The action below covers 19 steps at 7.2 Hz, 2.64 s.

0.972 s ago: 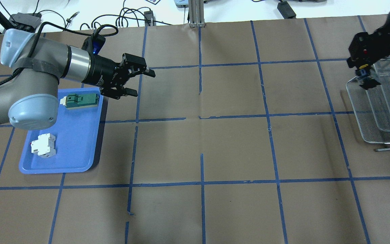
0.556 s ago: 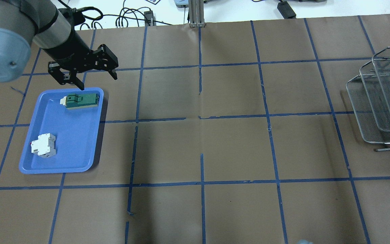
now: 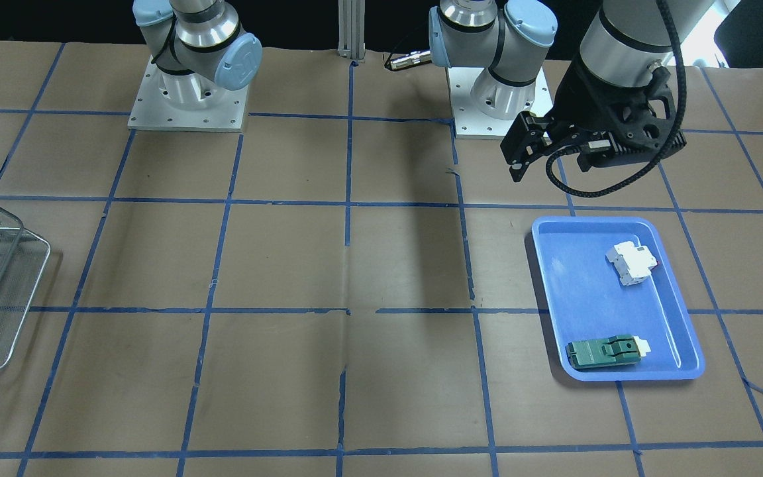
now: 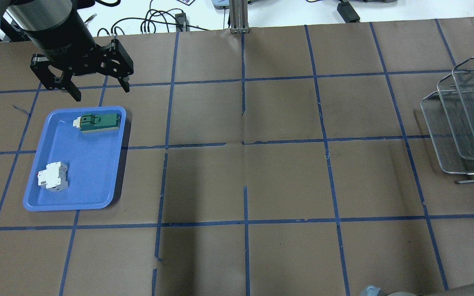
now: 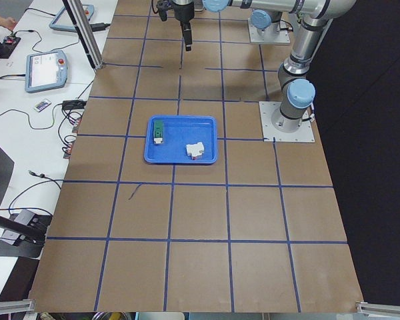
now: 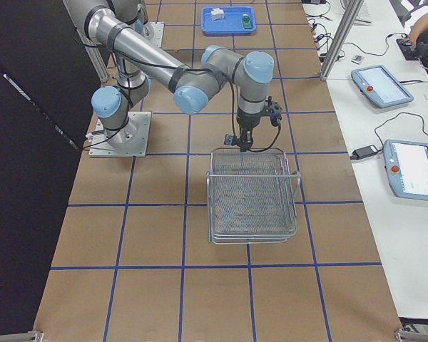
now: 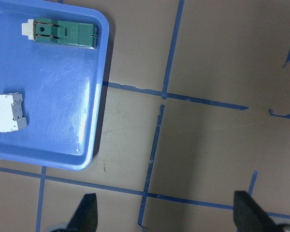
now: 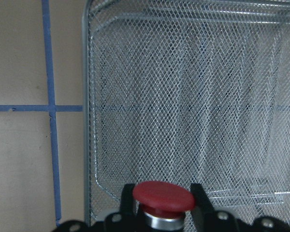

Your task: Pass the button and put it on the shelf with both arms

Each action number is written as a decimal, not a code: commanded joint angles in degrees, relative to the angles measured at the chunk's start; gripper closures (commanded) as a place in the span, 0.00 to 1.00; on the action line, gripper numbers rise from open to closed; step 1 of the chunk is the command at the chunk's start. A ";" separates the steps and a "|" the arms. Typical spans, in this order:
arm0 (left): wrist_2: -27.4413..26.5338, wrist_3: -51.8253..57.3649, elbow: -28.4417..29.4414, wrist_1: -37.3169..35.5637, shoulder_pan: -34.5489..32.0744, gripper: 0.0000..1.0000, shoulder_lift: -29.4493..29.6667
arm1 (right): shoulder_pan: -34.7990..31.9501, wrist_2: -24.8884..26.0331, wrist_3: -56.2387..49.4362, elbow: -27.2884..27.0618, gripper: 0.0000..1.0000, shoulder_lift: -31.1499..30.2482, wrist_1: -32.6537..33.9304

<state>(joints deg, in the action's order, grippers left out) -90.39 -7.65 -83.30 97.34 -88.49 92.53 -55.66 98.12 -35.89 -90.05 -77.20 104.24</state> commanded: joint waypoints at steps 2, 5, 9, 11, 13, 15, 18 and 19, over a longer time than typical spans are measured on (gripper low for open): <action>-0.13 4.74 -0.99 -5.37 0.60 0.00 -0.78 | 0.03 2.08 -0.32 0.75 0.06 2.93 0.44; -0.05 6.68 -1.16 -5.58 1.65 0.00 -0.86 | -0.06 1.73 -0.15 0.75 0.00 1.97 -0.70; 0.04 7.91 -0.99 -5.67 1.66 0.00 -0.86 | -10.48 -3.52 14.37 4.26 0.00 -9.25 -16.83; 0.39 7.91 -0.55 -5.67 1.75 0.00 -0.69 | -21.10 -9.25 28.89 4.44 0.00 -11.04 -19.59; 0.83 7.82 -0.02 -5.58 1.92 0.00 -0.51 | -32.80 -8.38 38.39 4.53 0.00 -11.04 -18.90; 0.31 7.91 -0.02 -5.31 2.45 0.00 -0.60 | -37.31 -8.38 40.72 5.14 0.00 -11.39 -18.11; 0.48 7.91 -0.11 -5.14 2.45 0.00 -0.69 | -37.33 -8.20 40.46 5.50 0.00 -11.39 -18.02; 0.31 7.91 -0.19 -5.14 2.45 0.00 -0.78 | -37.33 -8.20 40.46 5.50 0.00 -11.39 -18.02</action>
<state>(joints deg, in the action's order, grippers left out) -89.92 0.26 -83.40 92.16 -86.02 91.85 -92.95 89.91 4.56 -84.61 -88.57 86.19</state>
